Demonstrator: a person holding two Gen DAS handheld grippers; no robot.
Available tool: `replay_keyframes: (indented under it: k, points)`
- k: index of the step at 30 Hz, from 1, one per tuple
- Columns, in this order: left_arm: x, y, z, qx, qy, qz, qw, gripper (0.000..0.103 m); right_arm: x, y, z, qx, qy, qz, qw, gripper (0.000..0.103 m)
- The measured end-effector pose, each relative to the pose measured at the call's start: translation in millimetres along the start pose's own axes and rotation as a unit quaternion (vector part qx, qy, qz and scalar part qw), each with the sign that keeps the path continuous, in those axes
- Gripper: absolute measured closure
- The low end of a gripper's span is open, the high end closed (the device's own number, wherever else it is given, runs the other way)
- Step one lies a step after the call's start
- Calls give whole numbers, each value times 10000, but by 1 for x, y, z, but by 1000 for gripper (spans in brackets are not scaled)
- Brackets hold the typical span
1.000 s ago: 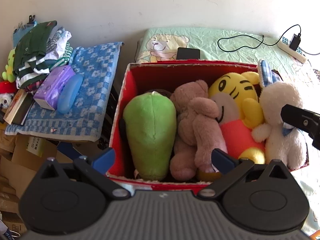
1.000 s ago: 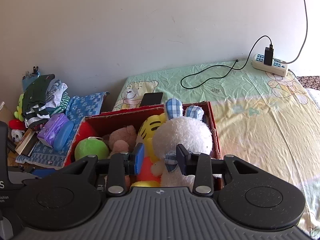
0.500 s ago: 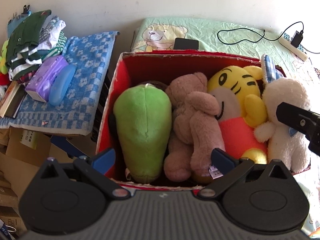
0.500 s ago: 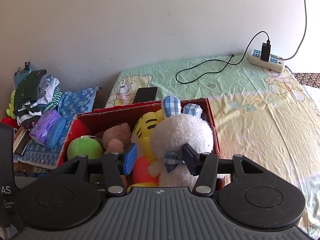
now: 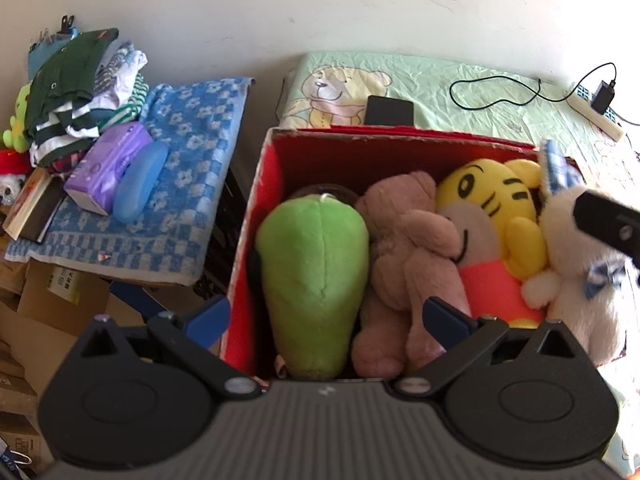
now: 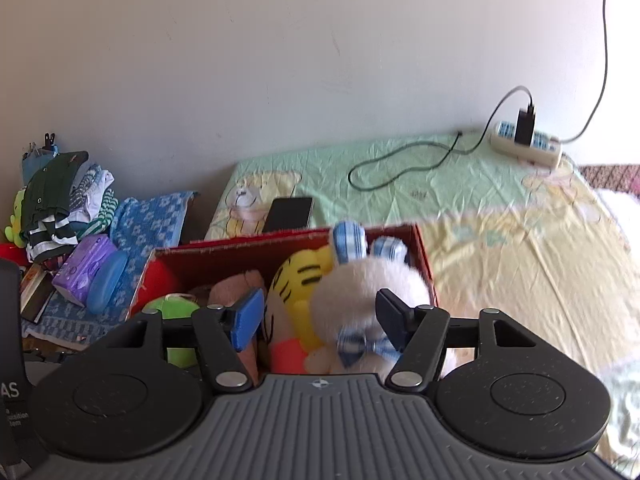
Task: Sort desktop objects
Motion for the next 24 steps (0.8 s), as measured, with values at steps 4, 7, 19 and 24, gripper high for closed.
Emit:
replay_keyframes:
  k: [4,7,19,24]
  points:
    - [0,2,2,-15,26,-15,10000,1,0,2,3,67,69,-21,10000,35]
    - [-2,1,3,-11,18,17,10000,1,-3,0,6,172,65,47,9998,36]
    - [-5,-4,6,56,-41,9,10000,1,-9,-6,10,404,-162,70,9990,35]
    - [-2,-4,5,79,-63,-24,9999,1,-9,-7,10,427,-163,64,9989,34]
Point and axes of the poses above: each gripper's, at about its wrist camera, not at the fingertips, and x roughly against the way its jaws point, z to its left, y to its top, the point moved 10 cm from there along -x, roughly the way its jaws point, and after that the axes turned 10 degrees about -y, right-handed, at the moved point
